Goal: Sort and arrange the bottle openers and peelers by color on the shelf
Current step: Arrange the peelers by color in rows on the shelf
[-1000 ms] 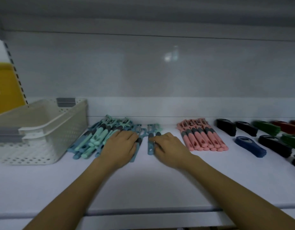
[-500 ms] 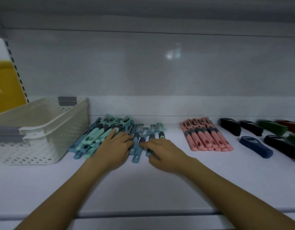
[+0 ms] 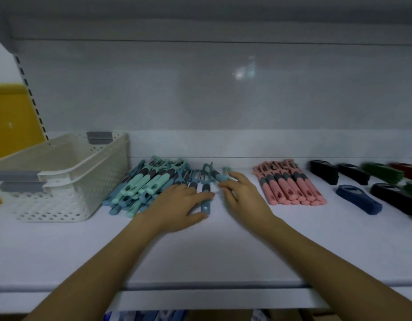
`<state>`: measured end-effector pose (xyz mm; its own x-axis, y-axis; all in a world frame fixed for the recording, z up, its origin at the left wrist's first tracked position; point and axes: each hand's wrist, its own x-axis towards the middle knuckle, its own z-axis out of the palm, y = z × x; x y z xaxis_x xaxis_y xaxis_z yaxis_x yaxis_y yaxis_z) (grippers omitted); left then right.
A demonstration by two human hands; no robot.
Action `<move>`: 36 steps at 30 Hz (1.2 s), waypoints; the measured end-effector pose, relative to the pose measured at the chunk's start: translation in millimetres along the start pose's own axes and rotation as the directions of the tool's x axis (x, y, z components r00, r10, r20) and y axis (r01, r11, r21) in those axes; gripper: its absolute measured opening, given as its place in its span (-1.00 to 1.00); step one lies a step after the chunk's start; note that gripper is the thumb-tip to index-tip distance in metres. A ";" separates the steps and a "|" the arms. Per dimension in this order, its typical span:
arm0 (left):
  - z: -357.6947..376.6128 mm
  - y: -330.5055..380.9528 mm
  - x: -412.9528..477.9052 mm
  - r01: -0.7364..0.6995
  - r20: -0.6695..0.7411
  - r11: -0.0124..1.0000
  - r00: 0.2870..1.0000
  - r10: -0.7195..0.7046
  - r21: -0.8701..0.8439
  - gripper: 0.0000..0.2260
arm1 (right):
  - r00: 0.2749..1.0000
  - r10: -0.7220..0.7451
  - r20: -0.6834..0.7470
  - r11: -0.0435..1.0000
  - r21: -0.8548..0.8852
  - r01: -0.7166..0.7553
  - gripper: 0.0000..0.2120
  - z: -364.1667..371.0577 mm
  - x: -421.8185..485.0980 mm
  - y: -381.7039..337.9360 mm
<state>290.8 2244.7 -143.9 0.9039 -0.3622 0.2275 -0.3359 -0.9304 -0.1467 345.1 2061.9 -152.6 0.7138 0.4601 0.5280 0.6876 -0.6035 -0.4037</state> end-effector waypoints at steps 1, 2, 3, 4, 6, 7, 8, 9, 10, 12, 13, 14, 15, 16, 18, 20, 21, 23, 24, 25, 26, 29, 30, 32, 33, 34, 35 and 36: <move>1.3 1.8 0.9 0.006 -0.018 0.999 1.000 -0.005 0.031 -0.51 | 1.000 0.013 -0.020 0.999 0.034 -0.013 -0.72 0.4 0.4 2.3; 3.9 2.3 1.7 0.000 -0.057 0.999 0.998 0.002 0.042 -0.59 | 0.998 0.036 -0.048 0.996 0.078 -0.032 -0.72 -0.9 -0.1 3.2; 6.7 2.2 2.5 -0.019 -0.118 0.999 0.993 0.024 0.046 -0.63 | 0.994 0.076 -0.081 0.990 0.124 -0.066 -0.71 -4.2 -1.3 3.3; 8.0 3.5 2.1 -0.022 -0.148 0.999 0.989 0.027 0.038 -0.62 | 0.985 0.118 -0.123 0.982 0.164 -0.097 -0.72 -8.4 -2.5 3.8; 12.6 2.2 3.4 -0.007 -0.213 0.999 0.977 -0.002 -0.039 -0.56 | 0.957 0.164 -0.238 0.975 0.190 -0.120 -0.75 -20.0 -3.9 7.6; 14.3 1.8 4.8 0.008 -0.222 0.996 0.975 -0.029 -0.093 -0.52 | 0.942 0.164 -0.294 0.978 0.173 -0.117 -0.75 -26.4 -4.2 10.4; 14.5 2.8 6.2 0.031 -0.239 0.989 0.969 -0.065 -0.144 -0.52 | 0.928 0.155 -0.339 0.983 0.149 -0.110 -0.76 -33.6 -4.8 12.8; 12.1 4.7 7.7 0.061 -0.264 0.978 0.958 -0.113 -0.198 -0.57 | 0.918 0.156 -0.365 0.984 0.134 -0.114 -0.75 -41.1 -5.6 16.0; 10.8 5.9 9.7 0.084 -0.291 0.968 0.944 -0.153 -0.237 -0.65 | 0.911 0.169 -0.376 0.983 0.133 -0.128 -0.74 -49.3 -7.4 19.8; 7.3 10.3 17.1 0.092 -0.366 0.960 0.911 -0.188 -0.263 -0.73 | 0.908 0.192 -0.372 0.981 0.106 -0.164 -0.70 -66.1 -15.4 31.9; 4.3 14.3 20.9 0.093 -0.389 0.960 0.901 -0.194 -0.265 -0.75 | 0.909 0.186 -0.372 0.982 0.048 -0.182 -0.68 -73.6 -21.0 40.4; 1.6 19.0 25.1 0.084 -0.417 0.960 0.888 -0.194 -0.268 -0.75 | 0.912 0.168 -0.374 0.981 -0.027 -0.192 -0.66 -80.5 -27.3 49.8; -0.1 24.2 30.6 0.063 -0.446 0.960 0.876 -0.184 -0.273 -0.75 | 0.917 0.152 -0.369 0.974 -0.100 -0.202 -0.64 -86.2 -33.4 60.2; -2.9 31.9 36.5 0.035 -0.479 0.961 0.862 -0.168 -0.274 -0.74 | 0.925 0.150 -0.348 0.965 -0.150 -0.213 -0.63 -90.8 -39.7 69.7; -7.5 49.1 49.8 -0.014 -0.532 0.960 0.835 -0.144 -0.281 -0.68 | 0.944 0.204 -0.259 0.953 -0.167 -0.251 -0.68 -93.7 -50.6 80.9; -10.8 69.9 65.1 -0.067 -0.573 0.955 0.811 -0.116 -0.288 -0.70 | 0.960 0.247 -0.131 0.942 -0.199 -0.269 -0.72 -91.4 -60.9 87.6; -10.2 80.8 73.4 -0.076 -0.580 0.952 0.806 -0.117 -0.298 -0.74 | 0.969 0.235 -0.083 0.943 -0.221 -0.248 -0.70 -89.6 -65.2 91.2; -9.5 101.8 88.4 -0.020 -0.508 0.925 0.840 -0.190 -0.379 -0.78 | 0.982 0.175 -0.068 0.954 -0.236 -0.187 -0.66 -88.2 -69.6 94.2; -6.5 109.5 95.5 0.037 -0.448 0.907 0.861 -0.243 -0.420 -0.76 | 0.986 0.151 -0.065 0.959 -0.234 -0.162 -0.66 -87.8 -70.5 95.4; -3.3 115.5 101.0 0.093 -0.389 0.896 0.878 -0.280 -0.434 -0.73 | 0.989 0.128 -0.075 0.962 -0.232 -0.142 -0.66 -86.2 -70.8 98.1; -0.2 120.2 104.4 0.124 -0.349 0.893 0.890 -0.293 -0.433 -0.72 | 0.990 0.109 -0.094 0.964 -0.234 -0.129 -0.66 -84.9 -70.7 100.2; 4.7 125.6 107.8 0.131 -0.332 0.880 0.892 -0.305 -0.456 -0.72 | 0.980 0.123 -0.155 0.973 -0.175 -0.149 -0.67 -85.7 -69.8 99.0; 4.9 123.7 106.7 0.124 -0.338 0.882 0.892 -0.300 -0.455 -0.73 | 0.971 0.151 -0.186 0.975 -0.134 -0.177 -0.67 -86.7 -69.8 98.4; 2.1 116.2 101.4 0.114 -0.364 0.903 0.888 -0.280 -0.415 -0.75 | 0.955 0.165 -0.247 0.980 -0.071 -0.188 -0.70 -90.0 -68.3 96.6; -0.4 111.7 97.4 0.108 -0.364 0.919 0.896 -0.256 -0.380 -0.76 | 0.948 0.145 -0.283 0.984 -0.062 -0.169 -0.71 -91.4 -66.7 94.9; -2.0 107.2 93.4 0.106 -0.346 0.935 0.910 -0.228 -0.338 -0.76 | 0.944 0.125 -0.305 0.987 -0.060 -0.151 -0.72 -91.6 -64.8 92.3; -2.3 103.0 89.1 0.115 -0.306 0.948 0.929 -0.208 -0.296 -0.76 | 0.946 0.108 -0.304 0.989 -0.066 -0.134 -0.71 -90.0 -62.7 89.0; -0.6 99.1 85.2 0.135 -0.248 0.960 0.949 -0.197 -0.246 -0.75 | 0.954 0.090 -0.285 0.990 -0.079 -0.117 -0.70 -87.3 -60.8 84.3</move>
<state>334.4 2121.6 -138.5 0.8580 -0.1740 0.4832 -0.2651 -0.9559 0.1265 348.0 1926.2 -153.5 0.7050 0.1990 0.6807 0.5866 -0.7030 -0.4021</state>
